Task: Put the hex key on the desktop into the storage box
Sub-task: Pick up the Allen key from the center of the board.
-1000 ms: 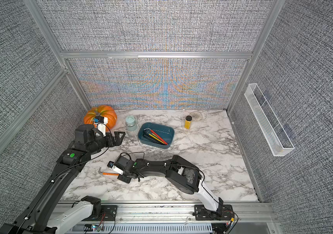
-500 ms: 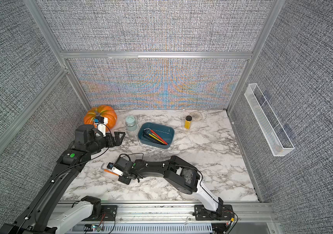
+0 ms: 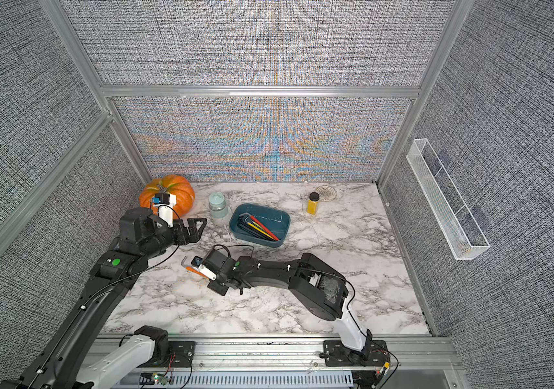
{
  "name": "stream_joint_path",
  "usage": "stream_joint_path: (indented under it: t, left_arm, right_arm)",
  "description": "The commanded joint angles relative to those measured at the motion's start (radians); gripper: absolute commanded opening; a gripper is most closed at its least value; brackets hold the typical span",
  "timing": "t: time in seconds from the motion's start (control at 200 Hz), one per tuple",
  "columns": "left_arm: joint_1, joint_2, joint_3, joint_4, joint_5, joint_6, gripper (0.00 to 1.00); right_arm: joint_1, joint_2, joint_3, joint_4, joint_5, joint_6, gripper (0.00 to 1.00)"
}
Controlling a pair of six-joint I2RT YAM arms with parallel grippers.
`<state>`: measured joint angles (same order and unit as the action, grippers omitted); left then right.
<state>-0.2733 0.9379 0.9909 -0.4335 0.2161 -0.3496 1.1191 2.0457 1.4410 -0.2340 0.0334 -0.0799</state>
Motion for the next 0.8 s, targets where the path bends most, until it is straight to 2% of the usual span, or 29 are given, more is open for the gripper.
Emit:
stream_joint_path:
  t: [0.0, 0.21, 0.461, 0.631, 0.796]
  left_arm:
    - [0.0, -0.026, 0.004, 0.062, -0.002, -0.013, 1.0]
    - [0.0, -0.047, -0.006, 0.082, -0.006, -0.016, 1.0]
    - [0.0, -0.036, -0.004, 0.084, 0.0, -0.012, 1.0]
    - [0.0, -0.022, -0.014, 0.088, 0.006, -0.012, 1.0]
    - [0.0, -0.013, -0.018, 0.098, 0.008, -0.017, 1.0]
  right_arm:
    - [-0.027, -0.049, -0.018, 0.022, 0.042, -0.034, 0.0]
    - [-0.121, -0.147, -0.058, 0.005, 0.063, -0.066, 0.0]
    - [-0.282, -0.252, -0.103, 0.0, 0.062, -0.079, 0.0]
    - [-0.385, -0.262, -0.103, -0.017, 0.033, -0.106, 0.0]
    - [-0.433, -0.241, -0.134, 0.013, 0.042, -0.142, 0.0]
